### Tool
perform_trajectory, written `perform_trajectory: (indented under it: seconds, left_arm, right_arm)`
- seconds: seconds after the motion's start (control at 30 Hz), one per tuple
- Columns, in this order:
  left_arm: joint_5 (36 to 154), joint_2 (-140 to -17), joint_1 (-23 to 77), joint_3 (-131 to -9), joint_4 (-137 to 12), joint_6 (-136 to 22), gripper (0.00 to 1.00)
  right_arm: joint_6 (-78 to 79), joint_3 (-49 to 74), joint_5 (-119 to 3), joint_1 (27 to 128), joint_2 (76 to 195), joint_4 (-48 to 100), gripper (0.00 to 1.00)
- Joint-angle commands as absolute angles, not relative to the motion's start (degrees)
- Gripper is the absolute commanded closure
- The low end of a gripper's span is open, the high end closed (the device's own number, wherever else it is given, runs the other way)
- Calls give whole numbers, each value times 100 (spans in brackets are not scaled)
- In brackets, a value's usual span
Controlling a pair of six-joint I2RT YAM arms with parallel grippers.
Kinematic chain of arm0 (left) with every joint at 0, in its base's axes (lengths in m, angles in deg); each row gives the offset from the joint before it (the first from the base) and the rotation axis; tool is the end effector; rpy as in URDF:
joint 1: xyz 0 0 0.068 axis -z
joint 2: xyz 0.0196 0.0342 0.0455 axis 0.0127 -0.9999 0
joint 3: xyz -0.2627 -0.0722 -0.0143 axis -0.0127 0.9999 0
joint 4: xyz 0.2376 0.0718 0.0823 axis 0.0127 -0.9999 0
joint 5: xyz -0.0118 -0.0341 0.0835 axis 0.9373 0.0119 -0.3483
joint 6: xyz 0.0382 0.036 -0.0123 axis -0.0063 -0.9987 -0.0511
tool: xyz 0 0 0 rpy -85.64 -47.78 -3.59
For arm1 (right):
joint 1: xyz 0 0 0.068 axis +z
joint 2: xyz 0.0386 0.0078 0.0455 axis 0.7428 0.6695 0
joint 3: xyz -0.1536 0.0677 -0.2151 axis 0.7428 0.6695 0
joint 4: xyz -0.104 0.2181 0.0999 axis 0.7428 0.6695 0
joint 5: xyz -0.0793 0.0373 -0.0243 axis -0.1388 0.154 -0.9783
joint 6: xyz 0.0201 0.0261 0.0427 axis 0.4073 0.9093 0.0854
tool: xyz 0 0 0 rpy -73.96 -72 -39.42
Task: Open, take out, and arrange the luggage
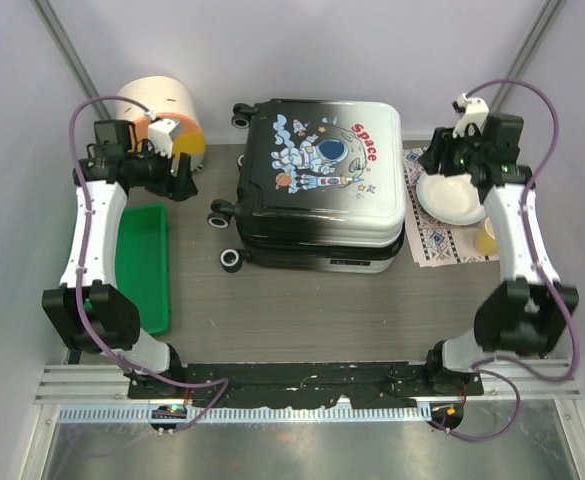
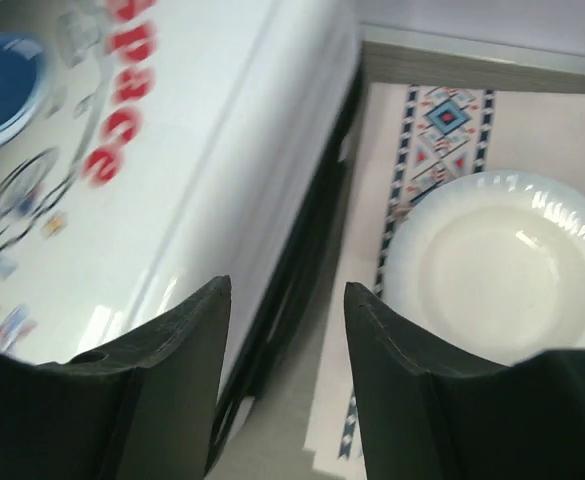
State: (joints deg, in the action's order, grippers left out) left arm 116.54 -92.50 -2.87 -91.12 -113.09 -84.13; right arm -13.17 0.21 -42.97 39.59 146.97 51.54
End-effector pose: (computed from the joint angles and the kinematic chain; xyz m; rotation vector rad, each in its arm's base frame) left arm 0.3325 0.0032 0.3800 0.4870 2.2128 -0.4297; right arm 0.3699 -0.0407 0.3644 -0.2062 2.0605 0.2554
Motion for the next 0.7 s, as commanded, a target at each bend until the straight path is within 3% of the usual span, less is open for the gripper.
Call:
perform_trajectory:
  seconds: [0.0,0.13,0.27,0.47,0.67]
  left_arm:
    - [12931,-8888,-551,-8486,-12785,-10400,23]
    - [13328,-8914,-533,-8229,-13439,-12666,23]
    - [13424,-9089,-490,-8307,-12861,-12928,20]
    - [12944,-9573,229,-8660,-13228,-13980,20]
    - [12397,-9714,679,-8159,-12299,-14052,23]
  right_arm:
    - [-1475,1704,-3134,4207,12981,5167,48]
    - [-1835,2874,-2728,4796,11794,5369,57]
    - [-2108,3936,-3307,5797,11195,5133,60]
    - [-2679,4484,-4704,7256,11712,4421,62]
    - [-3127,4327,-4680,7354,11635,4480,65]
